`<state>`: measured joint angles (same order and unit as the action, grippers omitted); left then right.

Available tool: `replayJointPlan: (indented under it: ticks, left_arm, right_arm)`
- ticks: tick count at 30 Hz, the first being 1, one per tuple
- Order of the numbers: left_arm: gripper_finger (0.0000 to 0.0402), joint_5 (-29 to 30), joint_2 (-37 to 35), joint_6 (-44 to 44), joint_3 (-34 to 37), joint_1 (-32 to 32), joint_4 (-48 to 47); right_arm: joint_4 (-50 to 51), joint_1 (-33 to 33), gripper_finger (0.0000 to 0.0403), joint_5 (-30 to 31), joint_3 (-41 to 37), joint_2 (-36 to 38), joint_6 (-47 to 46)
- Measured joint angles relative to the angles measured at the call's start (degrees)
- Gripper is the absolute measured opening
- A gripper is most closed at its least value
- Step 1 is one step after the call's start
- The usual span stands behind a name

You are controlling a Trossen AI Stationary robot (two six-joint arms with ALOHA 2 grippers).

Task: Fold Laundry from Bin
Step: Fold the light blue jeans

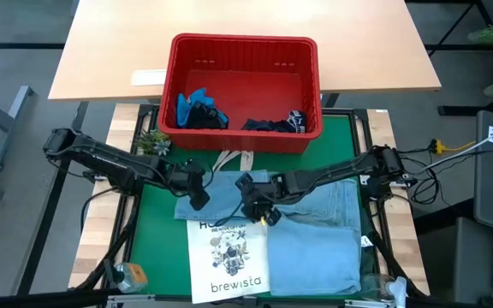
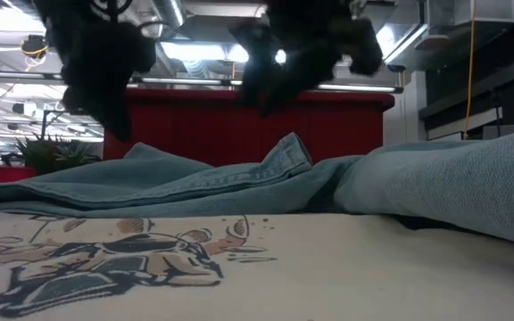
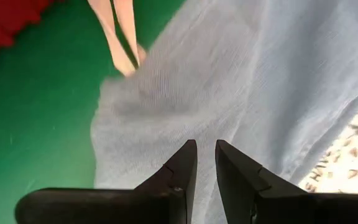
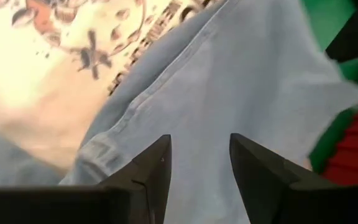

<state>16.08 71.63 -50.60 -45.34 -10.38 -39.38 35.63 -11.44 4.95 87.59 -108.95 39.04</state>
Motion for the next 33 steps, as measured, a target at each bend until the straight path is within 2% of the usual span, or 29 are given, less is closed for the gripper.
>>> replayJointPlan:
  ticks: [12,18,21,29,33]
  left_arm:
    - [0.0055,-2.1,9.0,-3.1,1.7,-3.6,-0.4]
    - [0.0055,1.2,10.1,-3.1,1.7,-3.5,-0.4]
    - [0.0055,0.9,10.2,-3.1,1.5,-3.5,-0.8]
    - [0.0055,-9.3,9.4,-3.0,-1.4,-4.8,-1.0]
    - [0.0055,-10.7,9.4,-3.3,-1.5,-7.2,-0.8]
  right_arm:
    - [-6.0,0.2,0.0161,-0.2,-14.9,0.0,-4.9]
    - [-6.4,0.2,0.0161,-2.2,-18.8,0.2,-7.5]
    - [-6.1,0.2,0.0161,-2.2,-18.9,0.2,-7.5]
    - [1.9,0.2,0.0161,-2.6,-10.9,-0.1,-7.3]
    - [1.7,0.2,0.0161,-2.6,-8.5,-0.1,-7.3]
